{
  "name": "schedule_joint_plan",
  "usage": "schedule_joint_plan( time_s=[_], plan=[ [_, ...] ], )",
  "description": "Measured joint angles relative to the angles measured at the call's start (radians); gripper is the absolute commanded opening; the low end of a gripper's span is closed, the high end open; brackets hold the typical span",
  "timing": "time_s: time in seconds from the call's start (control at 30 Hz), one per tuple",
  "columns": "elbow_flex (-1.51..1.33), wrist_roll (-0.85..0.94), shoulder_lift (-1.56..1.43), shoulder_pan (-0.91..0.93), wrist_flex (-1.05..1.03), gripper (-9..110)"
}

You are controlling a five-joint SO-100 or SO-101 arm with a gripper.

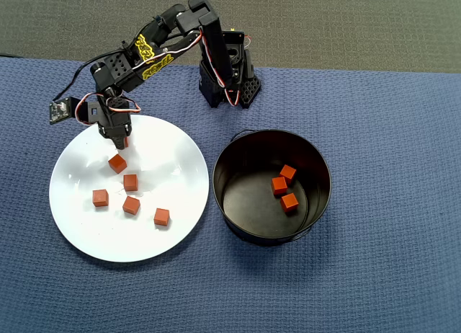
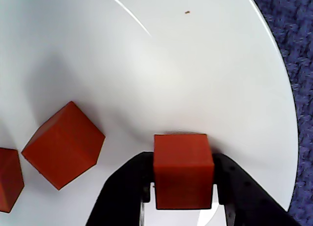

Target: Pick up the red cubes from the white plate and place them in the black recipient

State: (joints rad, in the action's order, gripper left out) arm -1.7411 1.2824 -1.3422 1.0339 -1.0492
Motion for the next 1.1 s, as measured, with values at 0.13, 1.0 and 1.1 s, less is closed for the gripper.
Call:
schedule_joint_plan(
  time_s=[0.13, 1.0, 1.1],
  plan=[
    [0.000, -0.020, 0.000, 0.000, 0.000, 0],
    [0.060, -0.827, -0.598, -0.545, -0.160, 0],
    [0.060, -0.916, -0.669, -0.664, -0.189, 0]
  ],
)
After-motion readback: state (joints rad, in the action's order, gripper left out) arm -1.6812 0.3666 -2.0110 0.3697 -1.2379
